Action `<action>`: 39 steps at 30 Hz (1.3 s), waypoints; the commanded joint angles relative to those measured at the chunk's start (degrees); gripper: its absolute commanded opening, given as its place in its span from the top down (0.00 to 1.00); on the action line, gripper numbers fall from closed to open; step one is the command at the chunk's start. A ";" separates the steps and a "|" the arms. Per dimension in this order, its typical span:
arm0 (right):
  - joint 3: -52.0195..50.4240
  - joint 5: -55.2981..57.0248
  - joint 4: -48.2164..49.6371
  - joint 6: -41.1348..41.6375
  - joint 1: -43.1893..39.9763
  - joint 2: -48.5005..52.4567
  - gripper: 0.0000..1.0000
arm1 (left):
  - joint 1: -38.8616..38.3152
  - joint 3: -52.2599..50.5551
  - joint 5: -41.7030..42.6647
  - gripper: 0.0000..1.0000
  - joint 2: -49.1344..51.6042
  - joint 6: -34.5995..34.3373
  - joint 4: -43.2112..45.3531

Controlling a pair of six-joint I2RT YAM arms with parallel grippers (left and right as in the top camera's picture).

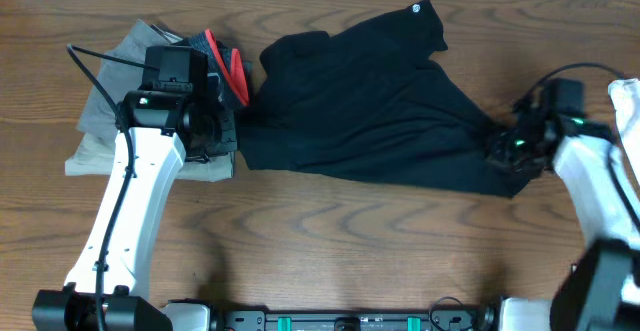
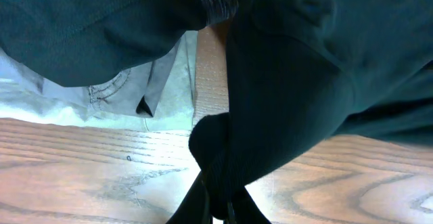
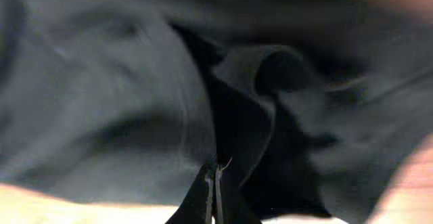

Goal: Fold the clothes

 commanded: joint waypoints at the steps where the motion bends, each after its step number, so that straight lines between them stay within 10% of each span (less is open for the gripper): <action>1: 2.03 3.52 0.57 3.93 -3.98 -6.69 0.99 | 0.20 0.87 -0.33 0.93 -0.94 -0.50 0.04; 30: 1.88 -6.69 0.13 2.25 -5.03 -11.23 0.99 | -4.83 -3.54 2.93 0.94 1.92 4.94 4.59; 39: 1.88 14.23 -11.28 7.82 -1.57 -5.35 0.99 | -6.45 -4.11 2.10 0.94 6.78 5.53 4.92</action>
